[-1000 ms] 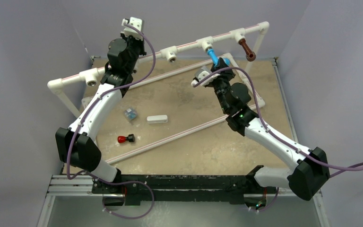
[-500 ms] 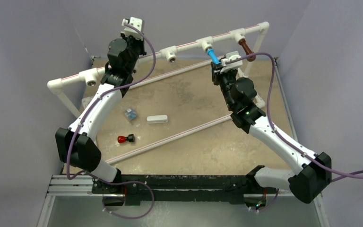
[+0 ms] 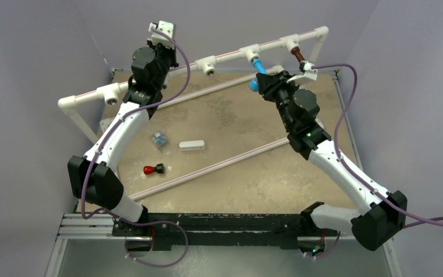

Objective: Install the water faucets

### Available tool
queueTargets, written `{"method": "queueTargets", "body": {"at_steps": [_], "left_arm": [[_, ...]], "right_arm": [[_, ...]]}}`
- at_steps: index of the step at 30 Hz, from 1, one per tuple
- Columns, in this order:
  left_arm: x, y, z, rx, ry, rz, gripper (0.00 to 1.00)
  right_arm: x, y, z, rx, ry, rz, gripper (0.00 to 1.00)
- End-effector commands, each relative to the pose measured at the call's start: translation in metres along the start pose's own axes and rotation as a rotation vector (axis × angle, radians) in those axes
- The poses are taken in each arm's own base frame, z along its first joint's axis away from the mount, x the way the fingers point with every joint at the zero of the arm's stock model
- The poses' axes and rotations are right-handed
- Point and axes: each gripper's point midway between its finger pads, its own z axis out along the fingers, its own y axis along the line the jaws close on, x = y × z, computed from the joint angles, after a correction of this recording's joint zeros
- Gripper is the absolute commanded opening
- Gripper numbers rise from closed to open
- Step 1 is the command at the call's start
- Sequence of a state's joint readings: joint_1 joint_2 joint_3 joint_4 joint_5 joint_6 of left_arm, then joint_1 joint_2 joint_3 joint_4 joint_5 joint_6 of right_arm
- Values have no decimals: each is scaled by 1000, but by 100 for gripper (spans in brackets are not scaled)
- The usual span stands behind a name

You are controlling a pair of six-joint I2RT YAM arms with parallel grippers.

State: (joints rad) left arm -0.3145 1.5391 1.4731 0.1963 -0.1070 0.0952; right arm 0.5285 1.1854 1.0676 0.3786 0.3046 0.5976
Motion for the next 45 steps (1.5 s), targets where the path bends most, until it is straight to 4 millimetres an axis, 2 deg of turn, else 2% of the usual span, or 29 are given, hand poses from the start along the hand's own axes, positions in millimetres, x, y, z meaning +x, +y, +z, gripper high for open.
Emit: {"method": "queueTargets", "body": {"at_steps": [1, 8, 19, 25, 30, 34, 40, 45], "left_arm": [[63, -26, -8, 97, 190, 27, 0], [62, -25, -9, 95, 185, 29, 0], [62, -24, -8, 93, 187, 33, 0], [64, -26, -8, 96, 192, 35, 0], [64, -25, -8, 94, 191, 36, 0], [64, -24, -8, 92, 192, 36, 0], [64, -25, -8, 93, 191, 37, 0], [63, -25, -8, 93, 191, 36, 0]], "right_arm": [[-85, 69, -26, -267, -207, 461, 0], [-76, 71, -26, -313, -158, 755, 0], [-87, 87, -27, -356, -79, 1033, 0], [-91, 91, -32, -380, -67, 1074, 11], [-90, 85, -33, -341, -82, 1039, 44], [-85, 82, -32, -317, -79, 997, 59], [-75, 74, -32, -271, -62, 946, 65], [-63, 60, -35, -196, -48, 896, 69]]}}
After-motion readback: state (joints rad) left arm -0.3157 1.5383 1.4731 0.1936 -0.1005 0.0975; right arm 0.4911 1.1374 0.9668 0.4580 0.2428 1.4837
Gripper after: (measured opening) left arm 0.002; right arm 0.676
